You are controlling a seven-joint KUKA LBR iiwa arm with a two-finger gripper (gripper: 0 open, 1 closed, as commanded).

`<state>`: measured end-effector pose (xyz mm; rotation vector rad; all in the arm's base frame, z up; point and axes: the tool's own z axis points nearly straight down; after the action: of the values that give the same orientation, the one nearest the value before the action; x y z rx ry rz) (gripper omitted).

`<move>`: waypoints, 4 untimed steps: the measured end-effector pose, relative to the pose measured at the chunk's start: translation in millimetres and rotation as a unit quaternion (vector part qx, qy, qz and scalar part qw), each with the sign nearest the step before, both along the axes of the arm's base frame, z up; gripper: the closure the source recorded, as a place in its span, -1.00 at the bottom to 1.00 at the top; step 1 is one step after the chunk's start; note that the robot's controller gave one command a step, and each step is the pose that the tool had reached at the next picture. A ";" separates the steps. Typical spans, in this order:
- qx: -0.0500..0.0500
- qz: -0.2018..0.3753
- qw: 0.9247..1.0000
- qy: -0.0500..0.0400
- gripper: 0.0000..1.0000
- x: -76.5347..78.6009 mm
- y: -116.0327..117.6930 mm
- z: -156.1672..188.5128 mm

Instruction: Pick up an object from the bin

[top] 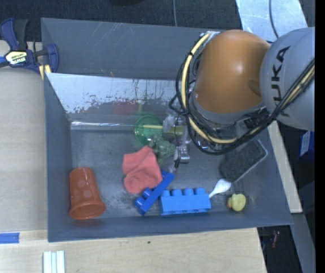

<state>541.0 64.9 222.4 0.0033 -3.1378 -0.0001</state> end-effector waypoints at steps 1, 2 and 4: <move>0.000 -0.001 1.000 -0.004 1.00 1.6 -0.4 3.4; 0.000 -0.002 1.000 -0.004 -1.00 1.6 -0.5 3.4; 0.000 0.040 0.999 -0.007 -1.00 25.0 4.2 -27.7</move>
Offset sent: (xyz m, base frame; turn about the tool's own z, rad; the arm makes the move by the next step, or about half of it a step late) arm 0.0000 0.0000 0.0000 0.0000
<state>566.0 69.1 194.7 0.1305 -3.1482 -0.0003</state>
